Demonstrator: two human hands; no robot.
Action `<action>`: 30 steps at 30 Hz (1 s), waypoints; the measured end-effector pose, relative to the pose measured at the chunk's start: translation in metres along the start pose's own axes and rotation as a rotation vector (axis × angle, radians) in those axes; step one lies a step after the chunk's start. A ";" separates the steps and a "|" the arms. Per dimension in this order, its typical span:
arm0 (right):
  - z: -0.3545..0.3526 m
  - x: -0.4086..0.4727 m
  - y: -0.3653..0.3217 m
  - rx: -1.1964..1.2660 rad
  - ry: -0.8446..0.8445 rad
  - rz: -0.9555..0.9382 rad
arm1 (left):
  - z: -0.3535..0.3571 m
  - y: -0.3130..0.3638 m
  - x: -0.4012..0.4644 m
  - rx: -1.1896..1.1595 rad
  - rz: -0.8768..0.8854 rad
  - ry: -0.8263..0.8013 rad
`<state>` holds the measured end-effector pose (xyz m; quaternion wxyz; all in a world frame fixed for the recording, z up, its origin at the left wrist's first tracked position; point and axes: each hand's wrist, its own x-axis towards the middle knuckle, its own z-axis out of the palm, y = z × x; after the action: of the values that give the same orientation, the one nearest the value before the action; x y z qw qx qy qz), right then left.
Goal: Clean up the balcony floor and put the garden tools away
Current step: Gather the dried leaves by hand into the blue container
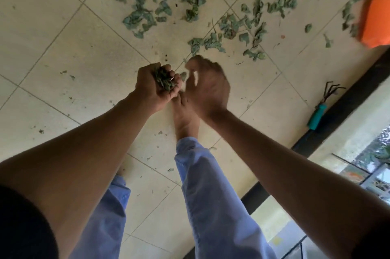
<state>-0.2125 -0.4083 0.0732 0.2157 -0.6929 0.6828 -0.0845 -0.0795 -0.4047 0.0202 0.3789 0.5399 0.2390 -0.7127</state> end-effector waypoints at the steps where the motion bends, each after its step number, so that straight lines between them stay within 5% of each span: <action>1: 0.008 0.005 0.015 0.006 -0.019 0.093 | -0.004 0.001 0.004 -0.012 -0.006 -0.002; 9: 0.083 0.025 0.109 -0.083 -0.217 0.455 | -0.044 0.003 0.028 0.068 -0.037 0.023; 14: 0.112 0.026 0.085 0.088 -0.209 0.342 | -0.064 0.008 0.029 0.099 -0.078 0.045; 22: 0.134 0.014 0.042 -0.041 -0.242 0.081 | -0.053 0.014 0.026 0.158 -0.082 0.049; 30: 0.127 0.024 0.052 0.081 -0.276 0.241 | -0.050 0.022 0.024 0.300 -0.083 0.052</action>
<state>-0.2062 -0.4076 -0.0662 0.3434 -0.6018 0.7209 0.0104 -0.0351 -0.3871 -0.0163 0.2579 0.5984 0.1615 -0.7412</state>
